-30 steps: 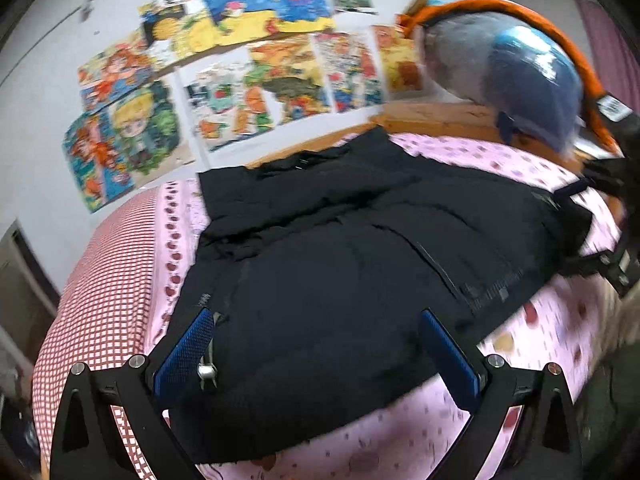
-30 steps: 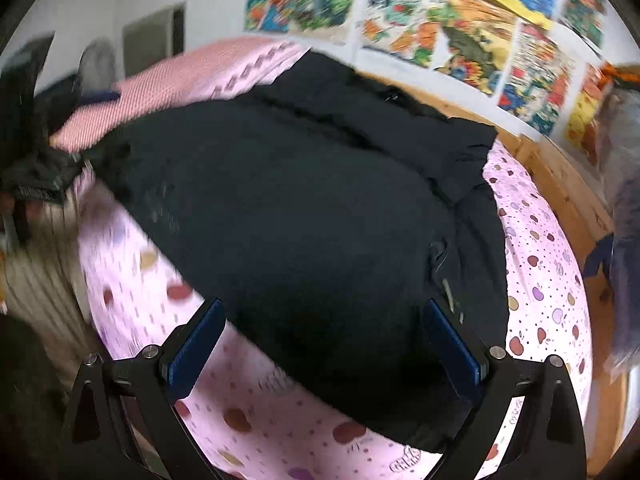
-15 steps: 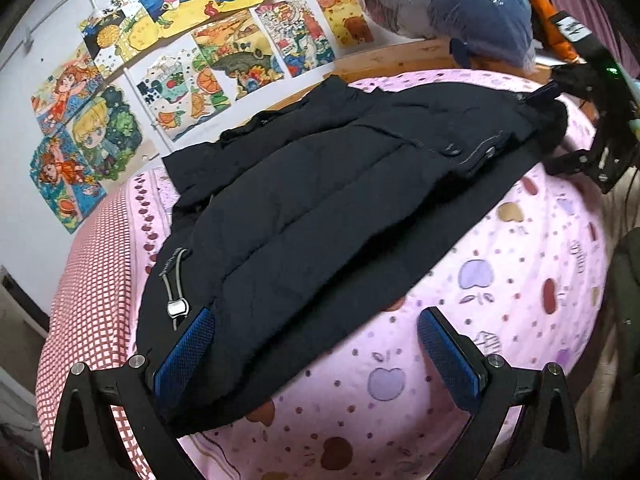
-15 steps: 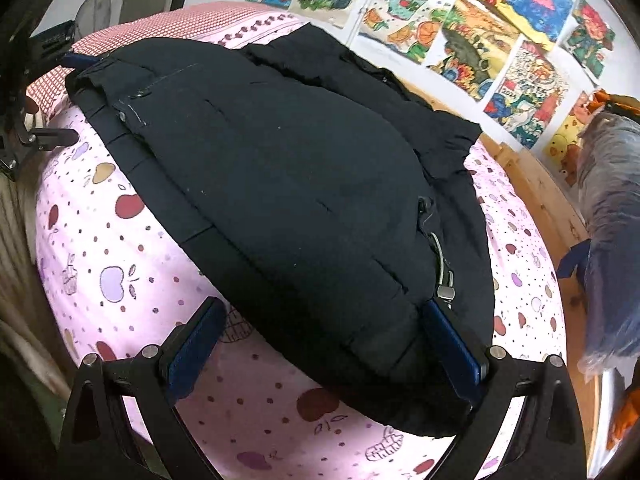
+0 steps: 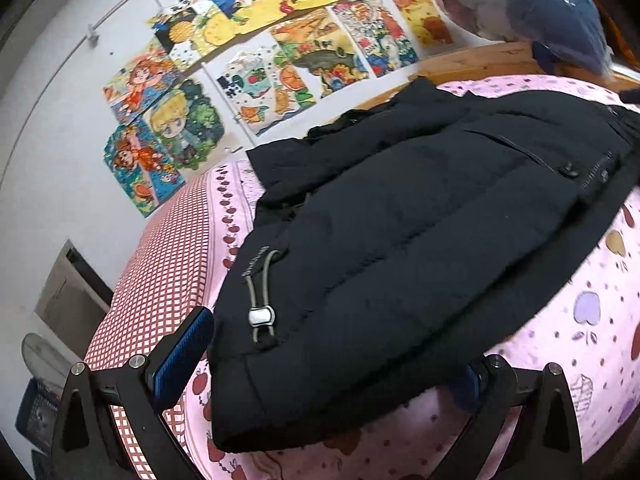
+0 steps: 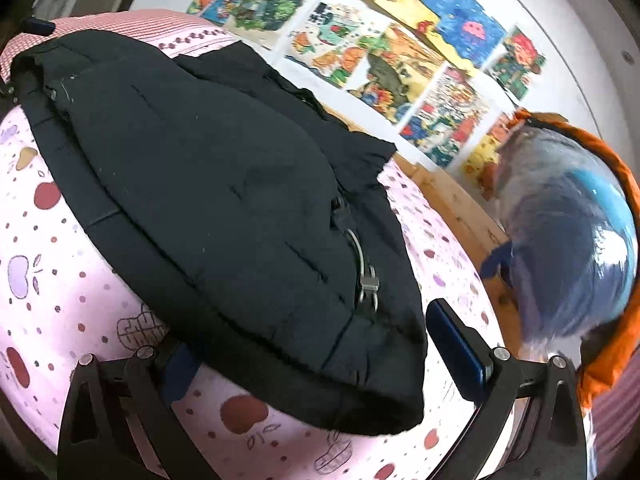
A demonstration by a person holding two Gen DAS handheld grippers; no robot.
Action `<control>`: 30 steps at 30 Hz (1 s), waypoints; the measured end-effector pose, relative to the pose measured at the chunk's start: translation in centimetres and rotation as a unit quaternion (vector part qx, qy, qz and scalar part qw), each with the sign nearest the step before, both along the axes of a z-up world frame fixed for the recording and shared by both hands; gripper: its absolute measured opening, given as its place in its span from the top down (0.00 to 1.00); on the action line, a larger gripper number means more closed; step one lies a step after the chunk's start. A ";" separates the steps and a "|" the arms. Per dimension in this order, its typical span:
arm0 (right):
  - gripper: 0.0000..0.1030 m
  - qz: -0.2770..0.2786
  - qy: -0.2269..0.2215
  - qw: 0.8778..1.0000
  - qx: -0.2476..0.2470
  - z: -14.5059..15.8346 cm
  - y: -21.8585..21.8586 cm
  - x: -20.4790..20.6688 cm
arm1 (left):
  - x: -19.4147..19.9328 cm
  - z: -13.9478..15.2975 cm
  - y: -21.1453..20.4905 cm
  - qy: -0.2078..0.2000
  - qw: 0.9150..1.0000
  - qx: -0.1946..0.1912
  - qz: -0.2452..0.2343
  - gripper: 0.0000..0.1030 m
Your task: Fold large clothes
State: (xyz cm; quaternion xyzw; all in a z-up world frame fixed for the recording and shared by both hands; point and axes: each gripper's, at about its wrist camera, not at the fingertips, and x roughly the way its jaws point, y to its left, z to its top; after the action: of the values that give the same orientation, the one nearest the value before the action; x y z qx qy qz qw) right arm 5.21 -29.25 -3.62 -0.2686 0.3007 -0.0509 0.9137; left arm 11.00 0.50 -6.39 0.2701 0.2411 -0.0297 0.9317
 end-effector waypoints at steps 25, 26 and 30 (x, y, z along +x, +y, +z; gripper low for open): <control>0.93 -0.008 -0.167 0.969 0.183 7.5 -2.4 -0.6 | -3.2 7.2 -1.1 -0.125 0.991 -0.029 -0.040 0.91; 0.93 -0.007 -0.183 0.967 0.179 8.1 -2.3 -1.3 | -3.9 8.0 -0.9 -0.133 0.990 -0.034 -0.040 0.91; 0.93 0.000 -0.219 0.961 0.169 10.3 -1.7 -4.2 | -6.9 10.8 0.0 -0.149 0.986 -0.055 -0.050 0.92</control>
State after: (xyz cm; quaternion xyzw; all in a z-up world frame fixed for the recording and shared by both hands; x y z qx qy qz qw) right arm 1.00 -30.94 6.72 -0.0924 0.0975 -0.0564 0.9893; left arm 4.09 0.53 4.39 0.2313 0.0834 -0.0493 0.9680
